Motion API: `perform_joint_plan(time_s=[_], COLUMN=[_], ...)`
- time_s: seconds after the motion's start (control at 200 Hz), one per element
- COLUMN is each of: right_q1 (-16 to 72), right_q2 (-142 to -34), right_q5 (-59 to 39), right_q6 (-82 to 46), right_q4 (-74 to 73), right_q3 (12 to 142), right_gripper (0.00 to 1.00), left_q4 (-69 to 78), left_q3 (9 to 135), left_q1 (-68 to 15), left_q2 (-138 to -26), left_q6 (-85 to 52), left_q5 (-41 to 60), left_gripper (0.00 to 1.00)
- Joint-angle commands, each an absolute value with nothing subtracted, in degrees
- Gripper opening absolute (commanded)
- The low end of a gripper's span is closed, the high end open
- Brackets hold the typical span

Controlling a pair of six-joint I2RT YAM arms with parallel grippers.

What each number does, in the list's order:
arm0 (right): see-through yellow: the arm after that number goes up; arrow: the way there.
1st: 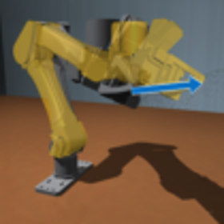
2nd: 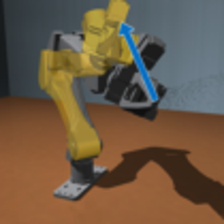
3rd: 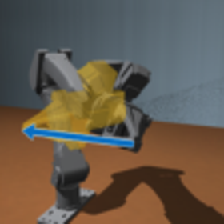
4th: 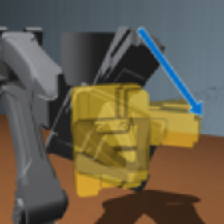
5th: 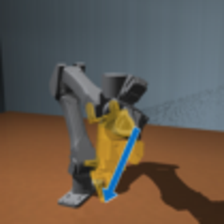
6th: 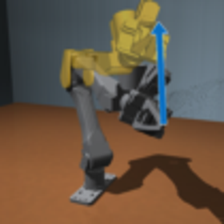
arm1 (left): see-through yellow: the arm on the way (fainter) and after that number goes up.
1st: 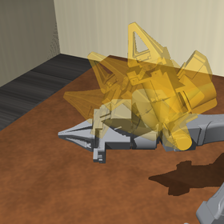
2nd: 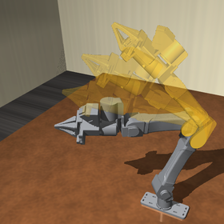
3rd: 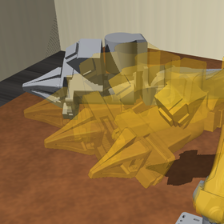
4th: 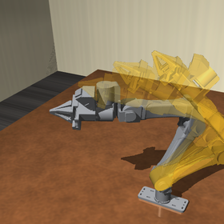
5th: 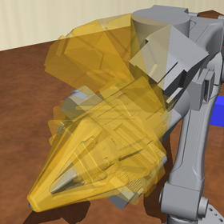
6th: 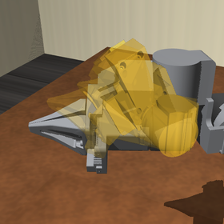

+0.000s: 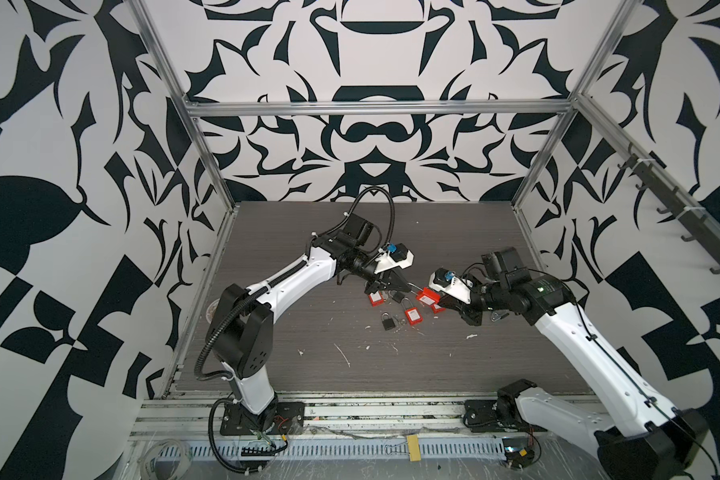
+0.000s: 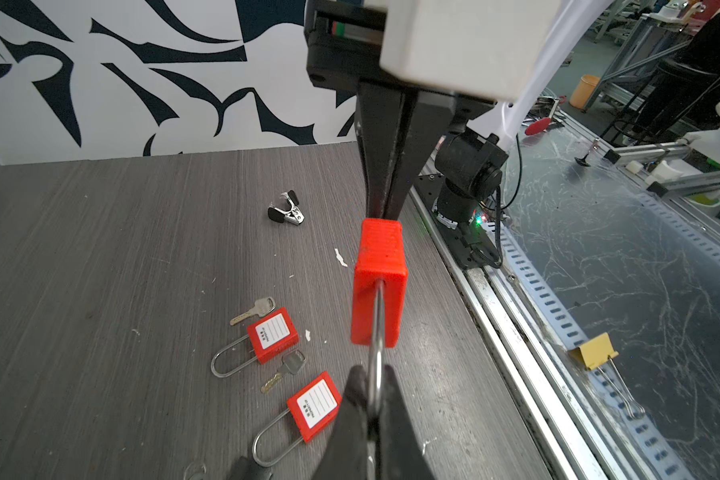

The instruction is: Lock with the key

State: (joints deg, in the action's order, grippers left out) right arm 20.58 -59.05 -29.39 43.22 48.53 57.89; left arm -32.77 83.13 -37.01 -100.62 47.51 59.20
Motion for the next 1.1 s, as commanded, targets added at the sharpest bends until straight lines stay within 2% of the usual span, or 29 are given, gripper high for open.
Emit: perform_joint_plan(time_s=[0.0,0.185,0.57,0.85,1.095], right_q1=[20.28,17.14,13.1,13.1,13.1], right_q2=[-56.22,-56.58,-56.65,-51.37,-48.98], right_q5=[-29.36,-32.9,-33.95,-26.28,-28.22], right_q6=[45.53,45.62,46.22,48.47,49.54], right_q4=[50.11,53.68,54.82,45.0,41.42], right_q3=[56.13,56.6,54.82,50.45,48.96], right_gripper=[0.0,0.0,0.0,0.0,0.0], left_q4=[-38.42,-40.86,-40.5,-42.58,-41.83], left_q3=[86.46,88.81,91.36,93.83,95.3], left_q1=[-34.78,-33.41,-33.3,-33.3,-33.11], left_q2=[-101.32,-102.62,-104.5,-107.03,-109.17], left_q6=[49.82,51.25,53.26,52.52,48.25], left_q5=[62.75,62.67,62.95,63.55,64.89], left_gripper=[0.0,0.0,0.0,0.0,0.0])
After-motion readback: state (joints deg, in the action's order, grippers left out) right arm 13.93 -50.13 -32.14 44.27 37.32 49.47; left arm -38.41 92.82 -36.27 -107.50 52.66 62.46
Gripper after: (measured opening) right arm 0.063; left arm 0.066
